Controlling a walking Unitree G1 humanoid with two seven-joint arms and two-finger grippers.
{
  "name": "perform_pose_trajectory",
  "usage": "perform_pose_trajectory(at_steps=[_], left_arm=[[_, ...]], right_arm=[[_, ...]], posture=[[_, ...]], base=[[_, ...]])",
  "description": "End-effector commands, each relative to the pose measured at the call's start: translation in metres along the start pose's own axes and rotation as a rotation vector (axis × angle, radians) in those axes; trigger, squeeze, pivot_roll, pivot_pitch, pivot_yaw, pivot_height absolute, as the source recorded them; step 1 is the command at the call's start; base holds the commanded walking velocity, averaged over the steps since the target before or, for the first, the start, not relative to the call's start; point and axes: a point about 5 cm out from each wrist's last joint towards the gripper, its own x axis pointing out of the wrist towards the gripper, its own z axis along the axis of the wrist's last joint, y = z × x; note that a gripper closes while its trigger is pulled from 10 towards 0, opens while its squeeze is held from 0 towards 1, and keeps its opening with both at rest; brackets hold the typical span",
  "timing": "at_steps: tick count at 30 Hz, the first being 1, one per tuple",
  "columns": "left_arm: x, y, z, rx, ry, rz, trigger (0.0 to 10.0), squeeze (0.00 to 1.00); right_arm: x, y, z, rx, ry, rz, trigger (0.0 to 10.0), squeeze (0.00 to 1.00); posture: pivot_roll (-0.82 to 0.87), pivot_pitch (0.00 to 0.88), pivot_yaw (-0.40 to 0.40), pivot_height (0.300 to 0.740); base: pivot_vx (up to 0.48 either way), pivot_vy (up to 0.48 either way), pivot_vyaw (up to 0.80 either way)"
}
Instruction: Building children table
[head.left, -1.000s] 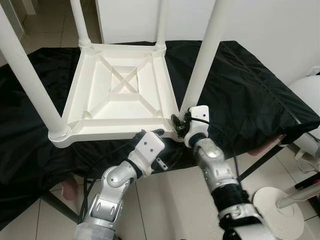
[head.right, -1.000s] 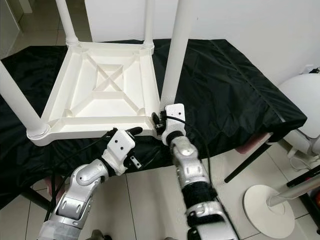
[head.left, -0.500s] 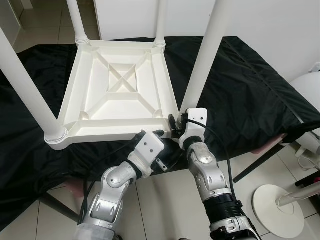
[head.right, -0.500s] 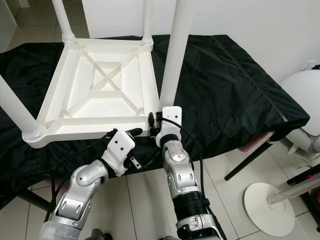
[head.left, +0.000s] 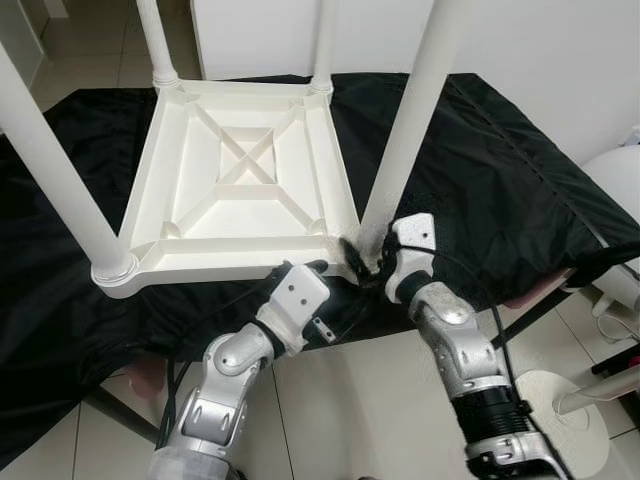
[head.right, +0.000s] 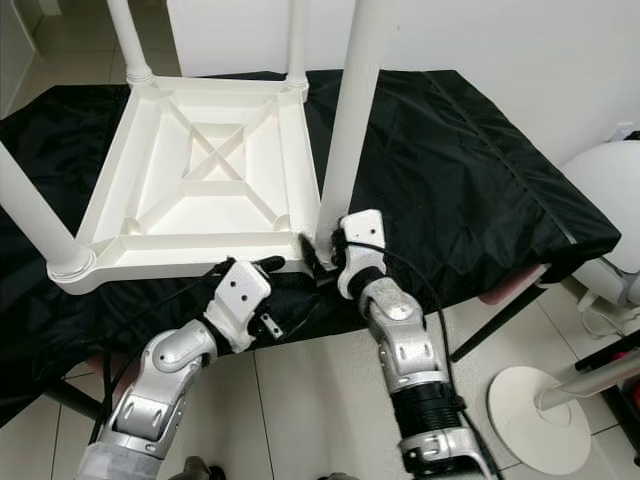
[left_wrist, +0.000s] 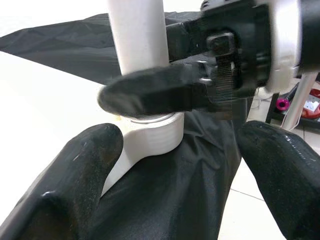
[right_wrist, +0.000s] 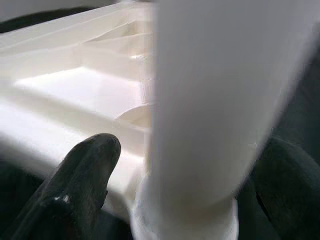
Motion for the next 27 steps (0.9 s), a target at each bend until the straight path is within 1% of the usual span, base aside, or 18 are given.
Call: perform_pose_trajectory(at_steps=[1, 7, 9, 12, 13, 16, 17, 25, 26, 27], left_arm=[[0.000, 0.006, 0.001, -0.002, -0.002, 0.111, 10.0, 0.00], [0.001, 0.008, 0.001, 0.005, -0.005, 0.109, 10.0, 0.00], [0.002, 0.008, 0.002, 0.009, -0.007, 0.107, 10.0, 0.00], [0.003, 0.009, 0.002, 0.011, -0.008, 0.107, 10.0, 0.00], [0.003, 0.010, 0.002, 0.014, -0.008, 0.110, 10.0, 0.00], [0.003, 0.010, 0.002, 0.015, -0.008, 0.111, 10.0, 0.00], [0.002, 0.010, 0.002, 0.016, -0.007, 0.112, 10.0, 0.00], [0.001, 0.009, 0.002, 0.012, -0.004, 0.110, 10.0, 0.00], [0.001, 0.009, 0.002, 0.012, -0.005, 0.109, 10.0, 0.00], [0.001, 0.009, 0.002, 0.012, -0.005, 0.109, 10.0, 0.00]], right_arm=[[0.002, -0.001, -0.002, -0.025, 0.005, 0.077, 10.0, 0.00], [0.007, -0.005, -0.003, -0.076, 0.021, 0.165, 10.0, 0.00], [0.015, -0.007, -0.003, -0.114, 0.037, 0.198, 10.0, 0.00], [0.019, -0.008, -0.004, -0.124, 0.047, 0.207, 10.0, 0.00], [0.022, -0.012, -0.009, -0.138, 0.072, 0.218, 2.2, 0.00], [0.022, -0.013, -0.010, -0.141, 0.081, 0.223, 2.2, 0.00], [0.022, -0.014, -0.013, -0.142, 0.093, 0.224, 0.0, 0.00], [0.019, -0.021, -0.023, -0.123, 0.122, 0.226, 0.0, 0.00], [0.018, -0.021, -0.024, -0.116, 0.125, 0.225, 1.3, 0.00], [0.018, -0.021, -0.024, -0.116, 0.125, 0.225, 1.3, 0.00]], posture=[[-0.04, 0.065, -0.048, 0.740], [-0.04, 0.060, -0.046, 0.740], [-0.03, 0.051, -0.045, 0.740], [-0.03, 0.048, -0.045, 0.740], [-0.02, 0.044, -0.047, 0.740], [-0.02, 0.044, -0.047, 0.740], [-0.02, 0.045, -0.047, 0.740], [-0.02, 0.049, -0.045, 0.740], [-0.02, 0.049, -0.044, 0.740], [-0.02, 0.049, -0.044, 0.740]], base=[[0.000, 0.000, 0.00], [0.000, 0.000, 0.00], [0.000, 0.000, 0.00], [0.000, 0.000, 0.00], [0.000, 0.000, 0.00], [0.000, 0.000, 0.00], [0.000, 0.000, 0.00], [0.000, 0.000, 0.00], [0.000, 0.000, 0.00], [0.000, 0.000, 0.00]])
